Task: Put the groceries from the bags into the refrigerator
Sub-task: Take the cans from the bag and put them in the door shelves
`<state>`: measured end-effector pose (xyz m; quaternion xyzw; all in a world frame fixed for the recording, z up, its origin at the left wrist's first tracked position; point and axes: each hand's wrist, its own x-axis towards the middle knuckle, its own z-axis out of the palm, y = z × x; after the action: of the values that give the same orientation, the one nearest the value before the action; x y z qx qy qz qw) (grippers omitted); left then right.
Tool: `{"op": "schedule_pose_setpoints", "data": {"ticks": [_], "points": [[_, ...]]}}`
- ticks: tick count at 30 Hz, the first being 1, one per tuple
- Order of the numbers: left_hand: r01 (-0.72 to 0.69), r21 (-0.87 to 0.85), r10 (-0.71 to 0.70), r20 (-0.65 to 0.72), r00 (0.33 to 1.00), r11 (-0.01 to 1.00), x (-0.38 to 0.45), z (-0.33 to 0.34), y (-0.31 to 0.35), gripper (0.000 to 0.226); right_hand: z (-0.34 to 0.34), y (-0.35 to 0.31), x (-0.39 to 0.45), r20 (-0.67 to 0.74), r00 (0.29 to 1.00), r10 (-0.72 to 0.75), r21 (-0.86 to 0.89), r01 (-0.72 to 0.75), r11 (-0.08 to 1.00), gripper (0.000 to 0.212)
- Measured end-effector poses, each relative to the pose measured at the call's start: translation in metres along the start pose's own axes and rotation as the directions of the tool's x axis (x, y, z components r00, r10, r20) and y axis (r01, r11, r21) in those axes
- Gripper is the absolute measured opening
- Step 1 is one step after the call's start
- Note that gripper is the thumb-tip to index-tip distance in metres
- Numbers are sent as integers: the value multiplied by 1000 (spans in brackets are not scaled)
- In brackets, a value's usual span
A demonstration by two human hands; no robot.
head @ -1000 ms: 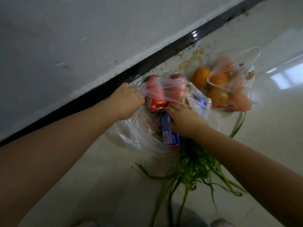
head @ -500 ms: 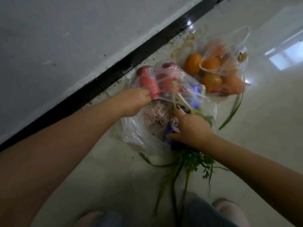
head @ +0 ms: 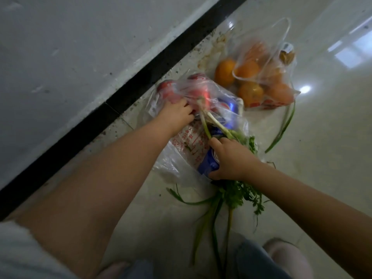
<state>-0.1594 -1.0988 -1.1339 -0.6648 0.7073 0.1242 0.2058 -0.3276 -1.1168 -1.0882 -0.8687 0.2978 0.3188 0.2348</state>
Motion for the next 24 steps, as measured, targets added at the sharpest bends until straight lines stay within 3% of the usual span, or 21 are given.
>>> {"op": "schedule_pose_setpoints", "data": {"ticks": [4, 7, 9, 11, 13, 16, 20, 24], "points": [[-1, 259, -26, 102, 994, 966, -2, 5, 15, 56, -1, 2, -1, 2, 1000, -20, 13, 20, 1000, 74], [-9, 353, -28, 99, 995, 936, -2, 15, 17, 57, -1, 4, -1, 11, 1000, -25, 16, 24, 1000, 75], [-18, 286, -6, 82, 997, 958, -2, 16, 12, 51, 0, 5, 0, 19, 1000, -21, 20, 21, 1000, 77], [24, -9, -23, 63, 998, 1000, -5, 8, 10, 42, 1, 6, 0, 30, 999, -24, 1, 24, 1000, 79], [5, -138, -4, 5, 1000, 990, -8, 1, 10, 41, 1, 5, -1, 35, 999, -34, -21, 35, 999, 81], [-19, -42, 18, -21, 1000, 999, -16, -5, 7, 37, 0, 3, -4, 29, 999, -33, -27, 34, 999, 85], [-18, 110, 13, 44, 999, 994, -16, -3, 5, 40, 1, 1, -7, 13, 1000, -22, -47, 23, 999, 86], [-82, 276, 25, 204, 979, 958, 0, 3, 22, 50, 3, 4, -9, 20, 1000, -15, -46, 16, 999, 86]]}}
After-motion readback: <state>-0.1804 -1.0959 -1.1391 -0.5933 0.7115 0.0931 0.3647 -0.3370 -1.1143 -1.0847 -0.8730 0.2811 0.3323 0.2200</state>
